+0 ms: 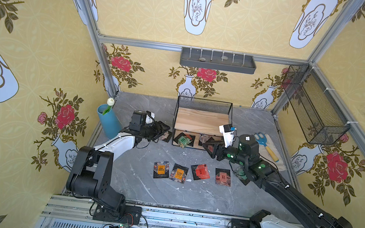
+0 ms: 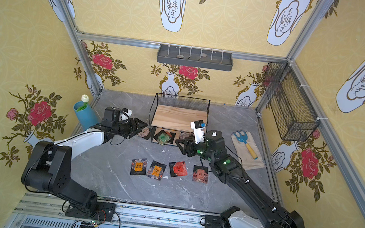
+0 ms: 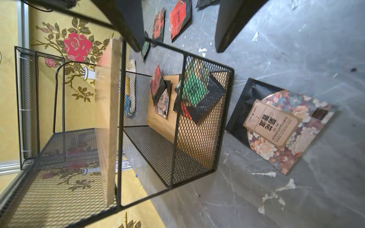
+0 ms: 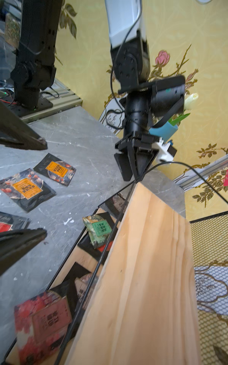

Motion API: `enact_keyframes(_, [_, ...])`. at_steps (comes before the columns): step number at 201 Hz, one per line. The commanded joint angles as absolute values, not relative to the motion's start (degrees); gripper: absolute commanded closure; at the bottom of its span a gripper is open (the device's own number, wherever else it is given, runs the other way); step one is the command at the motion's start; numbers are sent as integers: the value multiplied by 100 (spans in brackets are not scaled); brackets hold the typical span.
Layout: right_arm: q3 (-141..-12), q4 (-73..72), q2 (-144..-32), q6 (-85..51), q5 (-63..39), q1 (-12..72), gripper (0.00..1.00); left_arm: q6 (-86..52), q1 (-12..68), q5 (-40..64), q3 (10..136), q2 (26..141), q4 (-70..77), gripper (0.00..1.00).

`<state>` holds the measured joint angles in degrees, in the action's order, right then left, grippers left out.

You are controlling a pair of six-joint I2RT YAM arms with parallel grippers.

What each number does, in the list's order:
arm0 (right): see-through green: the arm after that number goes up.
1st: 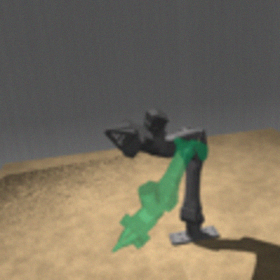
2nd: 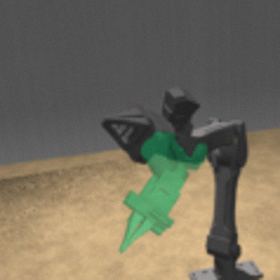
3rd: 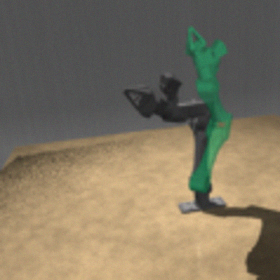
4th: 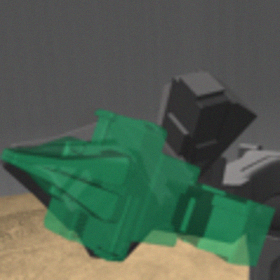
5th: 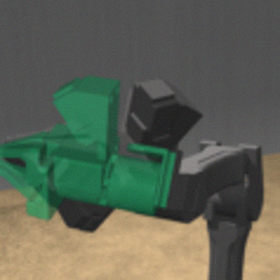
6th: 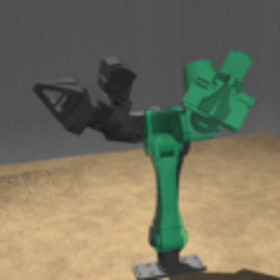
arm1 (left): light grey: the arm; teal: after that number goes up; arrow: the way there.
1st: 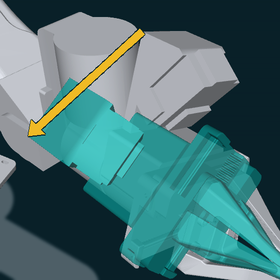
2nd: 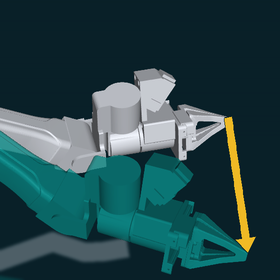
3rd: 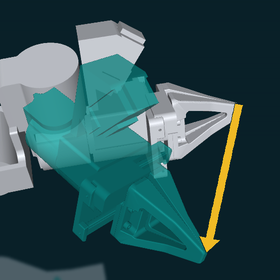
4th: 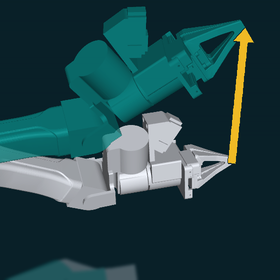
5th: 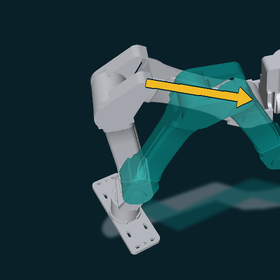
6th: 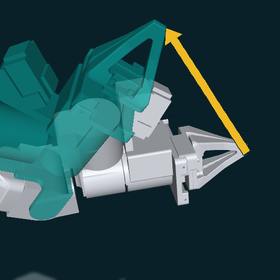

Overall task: Remove the tea bags from the shelf
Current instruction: Pick up the tea bag from the shelf.

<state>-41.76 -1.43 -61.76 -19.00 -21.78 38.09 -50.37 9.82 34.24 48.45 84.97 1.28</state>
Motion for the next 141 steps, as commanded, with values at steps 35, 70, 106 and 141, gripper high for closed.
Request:
enact_keyframes(35, [-3220,-623,-5809,-66,-162,5117,32,-4545,1253,2954,4385,7262,-802,33])
enact_keyframes(70, [-2836,-1448,-6270,1212,113,5746,29,-4509,1396,2751,3909,6505,-1158,32])
enact_keyframes(106, [-2884,-1852,-7014,2235,-18,5887,25,-4333,1406,2432,3643,5813,-1633,30])
enact_keyframes(141, [-3110,-2451,-7946,2843,106,5867,23,-4383,1400,2513,3340,5467,-1672,30])
